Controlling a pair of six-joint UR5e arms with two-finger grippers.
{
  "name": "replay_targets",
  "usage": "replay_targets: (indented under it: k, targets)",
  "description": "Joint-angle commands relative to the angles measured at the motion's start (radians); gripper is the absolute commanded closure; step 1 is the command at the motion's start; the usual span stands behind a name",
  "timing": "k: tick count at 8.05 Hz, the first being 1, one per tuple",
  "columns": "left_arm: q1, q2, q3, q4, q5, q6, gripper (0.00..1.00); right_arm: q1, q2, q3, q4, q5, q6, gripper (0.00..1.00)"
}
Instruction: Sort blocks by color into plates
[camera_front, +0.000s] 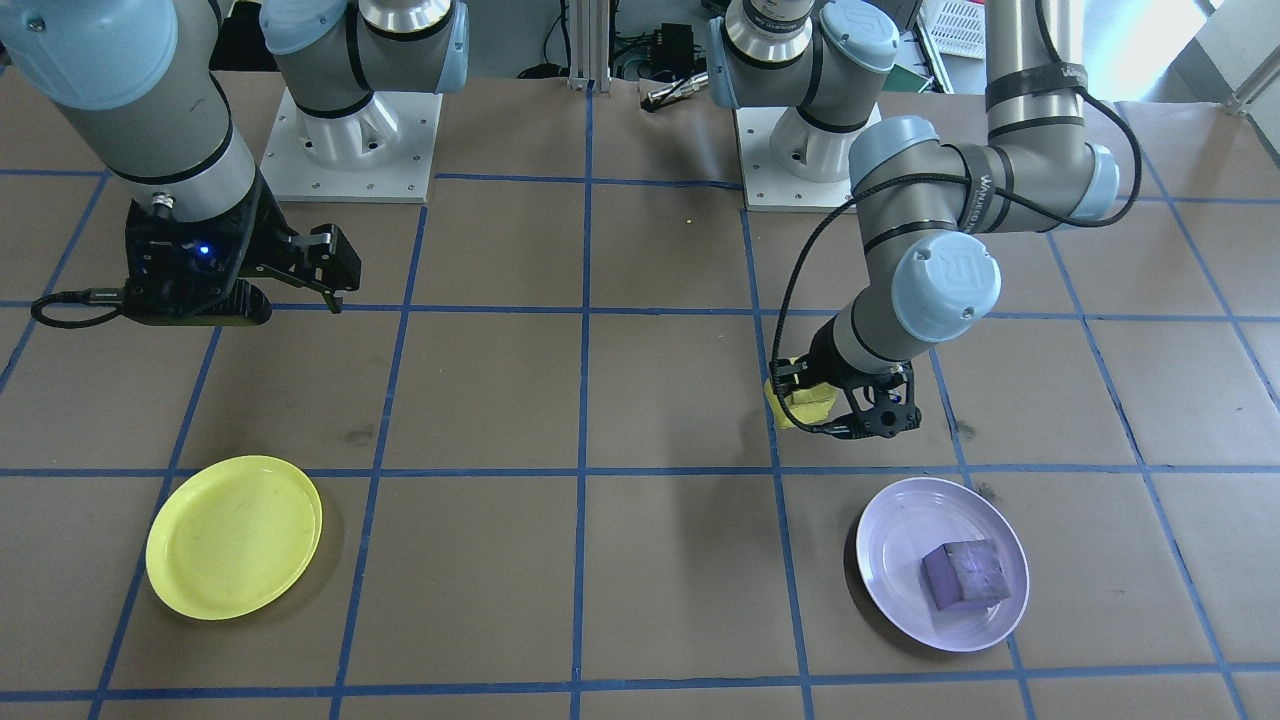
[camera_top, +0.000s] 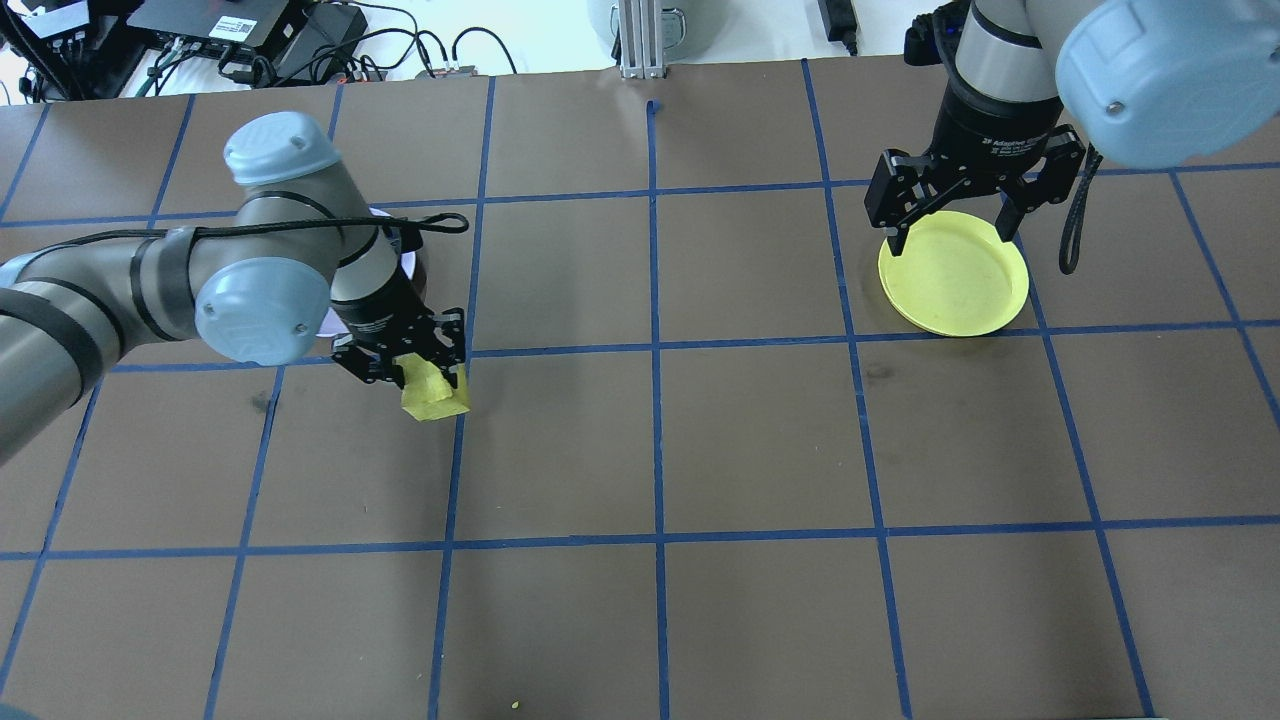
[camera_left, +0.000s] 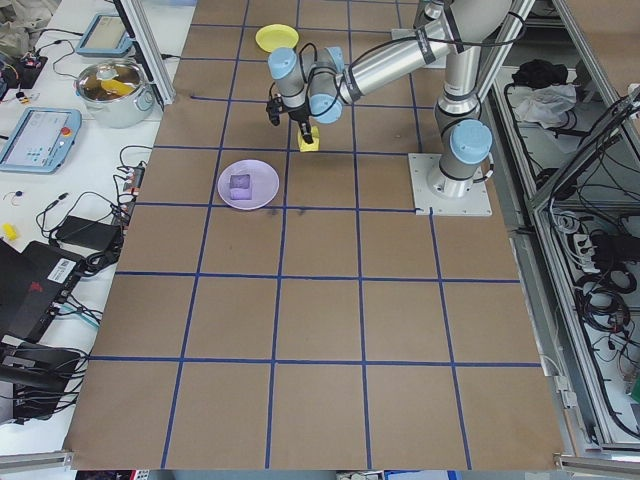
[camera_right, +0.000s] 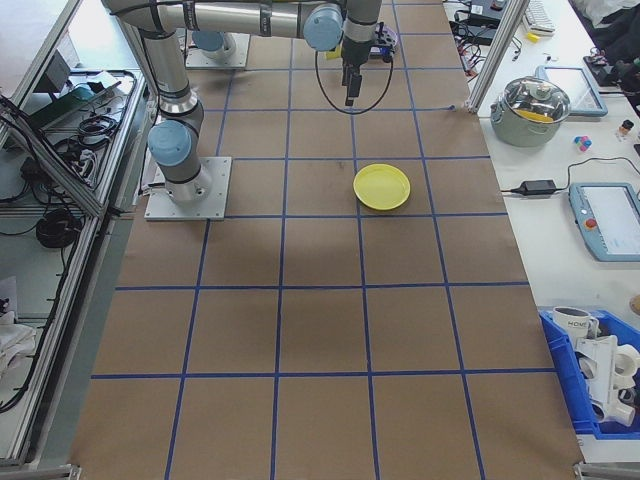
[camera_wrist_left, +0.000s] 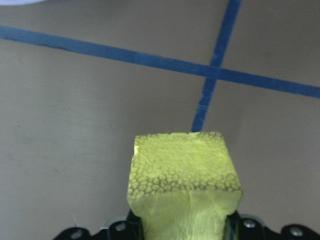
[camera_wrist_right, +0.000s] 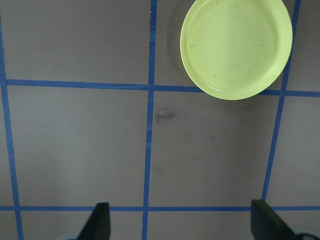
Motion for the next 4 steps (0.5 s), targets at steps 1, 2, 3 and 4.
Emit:
replay_targets:
  k: [1,2,3,4]
  targets:
    - [-0.222,-0.019,0.046,0.011,-0.066,-0.033,1.00,0.000,0.000,0.000,-0.002,0.002,0.000,0.00]
    - [-0.291,-0.042,0.073,0.011,-0.070,-0.123,1.00,0.000,0.002,0.000,0.000,-0.001,-0.001,0.00]
    - [-0.362,-0.069,0.121,0.011,-0.070,-0.198,1.00,0.000,0.000,0.000,0.000,-0.001,-0.001,0.00]
    - [-0.420,-0.111,0.148,0.012,-0.065,-0.223,1.00,0.000,0.000,0.000,0.000,0.001,0.000,0.00]
